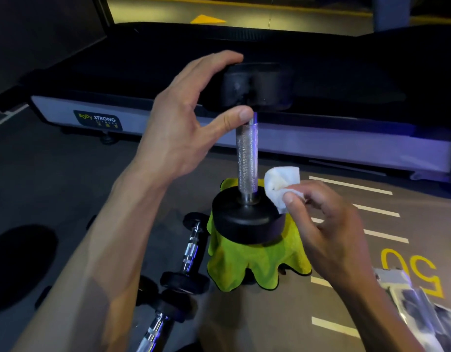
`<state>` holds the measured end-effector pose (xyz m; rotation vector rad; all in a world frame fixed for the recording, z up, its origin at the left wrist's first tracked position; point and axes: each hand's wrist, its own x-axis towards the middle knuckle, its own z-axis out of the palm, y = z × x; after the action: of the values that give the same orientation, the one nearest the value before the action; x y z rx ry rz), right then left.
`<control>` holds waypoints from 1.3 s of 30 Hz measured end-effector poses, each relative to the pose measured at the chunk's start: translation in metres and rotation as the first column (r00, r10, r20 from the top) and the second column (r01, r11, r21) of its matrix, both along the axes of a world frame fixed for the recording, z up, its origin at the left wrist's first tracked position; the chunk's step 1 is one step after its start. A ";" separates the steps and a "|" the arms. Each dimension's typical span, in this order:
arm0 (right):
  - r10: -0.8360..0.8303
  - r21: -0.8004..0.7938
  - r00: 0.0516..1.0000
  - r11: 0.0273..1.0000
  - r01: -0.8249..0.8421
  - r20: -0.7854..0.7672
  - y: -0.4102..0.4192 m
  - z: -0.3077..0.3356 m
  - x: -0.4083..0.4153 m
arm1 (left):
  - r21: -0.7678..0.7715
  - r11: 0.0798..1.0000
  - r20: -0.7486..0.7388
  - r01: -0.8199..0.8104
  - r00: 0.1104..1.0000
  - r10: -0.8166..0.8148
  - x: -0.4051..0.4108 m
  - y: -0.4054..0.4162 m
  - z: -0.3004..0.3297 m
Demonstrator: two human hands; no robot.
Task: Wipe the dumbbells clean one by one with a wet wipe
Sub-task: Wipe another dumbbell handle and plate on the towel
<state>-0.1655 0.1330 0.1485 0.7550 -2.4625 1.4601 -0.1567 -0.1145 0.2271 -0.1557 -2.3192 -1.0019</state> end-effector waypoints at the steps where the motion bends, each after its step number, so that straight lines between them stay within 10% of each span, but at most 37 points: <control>1: 0.012 0.026 0.999 1.000 -0.011 -0.041 -0.002 0.002 -0.003 | 0.001 1.000 0.001 0.002 1.000 -0.002 -0.002 -0.001 0.000; 9: 0.234 0.294 0.937 0.943 -0.154 -0.259 -0.014 0.007 -0.029 | 0.003 1.000 0.010 0.018 1.000 -0.018 -0.009 -0.008 -0.002; 18: 0.426 0.353 0.905 0.844 -0.403 0.014 -0.016 0.027 -0.047 | 0.002 1.000 0.011 0.027 1.000 -0.027 -0.008 -0.010 -0.002; 32: 0.185 0.189 0.900 0.975 -0.117 -0.394 -0.043 0.045 -0.071 | -0.002 0.999 0.007 0.042 0.999 -0.042 -0.013 -0.008 0.000; 39: 0.421 0.333 0.889 0.876 -0.348 -0.181 -0.036 0.018 -0.048 | 0.046 0.999 -0.004 0.027 1.000 -0.027 -0.013 -0.012 -0.004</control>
<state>-0.2132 0.0974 0.1664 1.4714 -2.4475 1.0205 -0.1697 -0.1263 0.2231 -0.1703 -2.2940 -1.0671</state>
